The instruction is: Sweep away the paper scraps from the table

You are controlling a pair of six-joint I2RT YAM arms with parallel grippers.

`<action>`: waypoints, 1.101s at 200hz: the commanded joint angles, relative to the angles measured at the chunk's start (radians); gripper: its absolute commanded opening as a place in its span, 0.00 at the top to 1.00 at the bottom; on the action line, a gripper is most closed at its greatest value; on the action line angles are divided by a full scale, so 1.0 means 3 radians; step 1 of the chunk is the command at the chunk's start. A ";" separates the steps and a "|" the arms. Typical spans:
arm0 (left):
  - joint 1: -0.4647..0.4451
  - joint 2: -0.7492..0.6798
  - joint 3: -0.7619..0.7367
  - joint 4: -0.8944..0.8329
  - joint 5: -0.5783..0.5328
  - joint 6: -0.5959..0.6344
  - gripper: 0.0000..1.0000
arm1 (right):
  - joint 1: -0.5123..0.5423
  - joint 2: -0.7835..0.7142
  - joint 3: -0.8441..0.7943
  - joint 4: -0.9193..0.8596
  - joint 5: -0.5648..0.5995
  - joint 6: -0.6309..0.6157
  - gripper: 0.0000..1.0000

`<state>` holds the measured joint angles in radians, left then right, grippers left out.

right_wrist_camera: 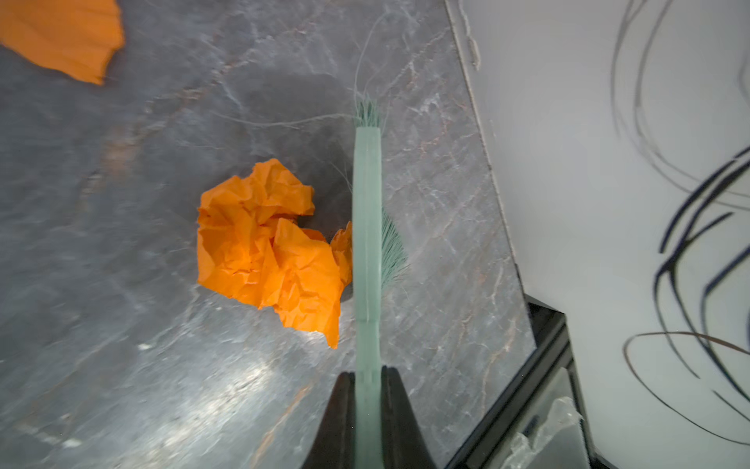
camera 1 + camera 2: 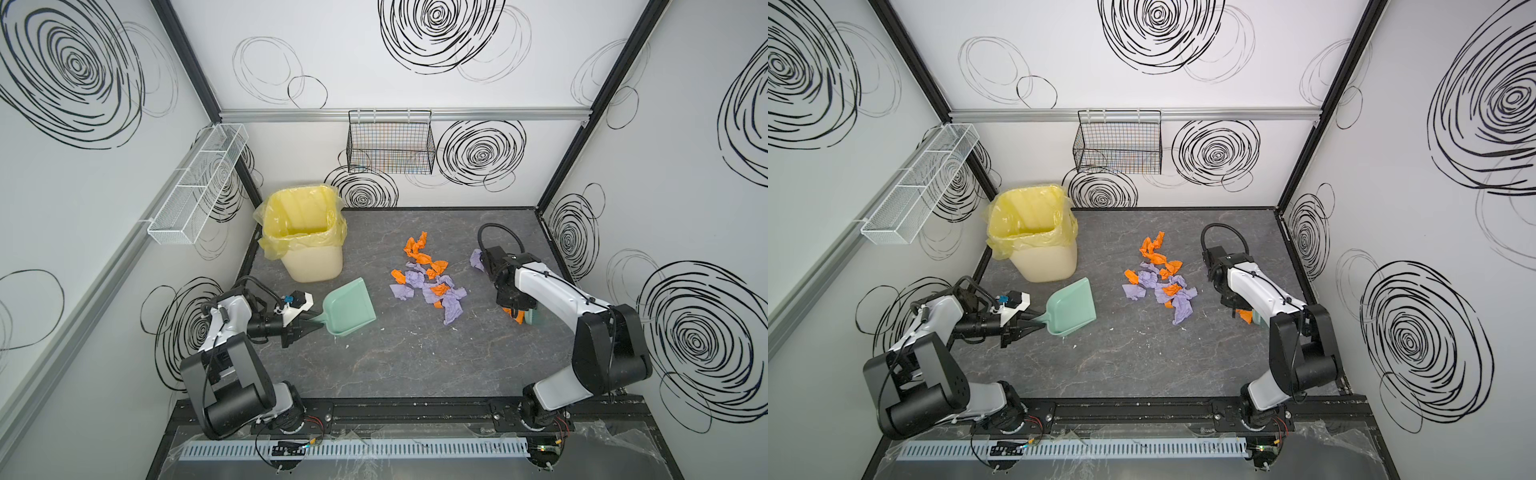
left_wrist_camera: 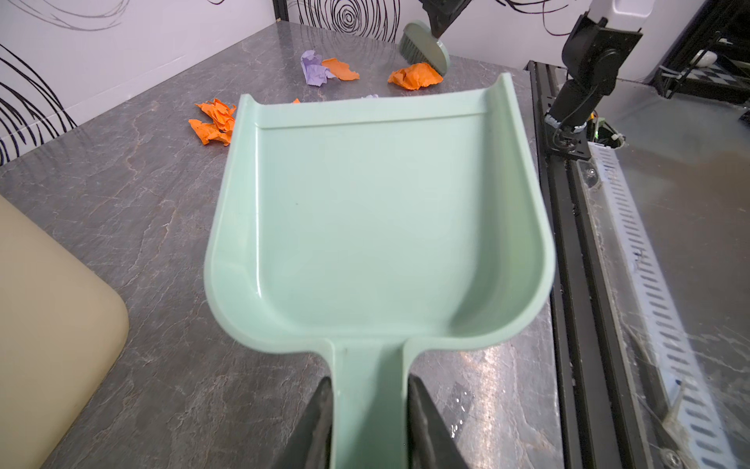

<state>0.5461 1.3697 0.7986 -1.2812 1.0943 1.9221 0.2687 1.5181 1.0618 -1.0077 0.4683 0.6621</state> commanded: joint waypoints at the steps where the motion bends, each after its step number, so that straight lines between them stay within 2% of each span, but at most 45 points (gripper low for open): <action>1: -0.0027 0.0021 0.0083 0.0005 0.0015 -0.0093 1.00 | 0.0102 -0.0080 0.0067 0.0206 -0.0524 -0.0118 1.00; 35: -0.0166 -0.0097 0.0071 0.0361 -0.0030 -0.0542 1.00 | 0.0357 0.0087 0.0158 0.0352 -0.0743 -0.0149 1.00; 54: -0.0322 -0.0203 0.0034 0.0670 -0.0114 -0.0939 1.00 | 0.0528 0.0174 0.0252 0.0438 -0.0859 -0.0132 1.00; 90: -0.0679 -0.0430 -0.0078 0.1352 -0.0374 -0.1714 1.00 | 0.0752 0.0177 0.0479 0.0456 -0.0958 -0.0074 1.00; 116: -0.0964 -0.0454 -0.0101 0.1779 -0.0702 -0.2144 1.00 | 0.0816 0.0021 0.0626 0.0361 -0.0979 -0.0074 1.00; 143: -0.1113 -0.0245 0.0055 0.1835 -0.0942 -0.2152 1.00 | 0.0821 -0.0128 0.0843 0.0076 -0.0802 -0.0079 1.00; 168: -0.1298 0.0039 0.0259 0.1821 -0.1286 -0.2020 1.00 | 0.0812 -0.0127 0.1092 -0.0222 -0.0487 -0.0126 1.00; 220: -0.1589 0.0503 0.0752 0.1864 -0.1821 -0.1686 1.00 | 0.0546 0.0048 0.1272 -0.0299 -0.0067 -0.0409 1.00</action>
<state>0.1017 1.4712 0.9409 -0.7406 0.6407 1.3525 0.4805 1.5085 1.4128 -1.0321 0.3382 0.5858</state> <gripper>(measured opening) 0.290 0.106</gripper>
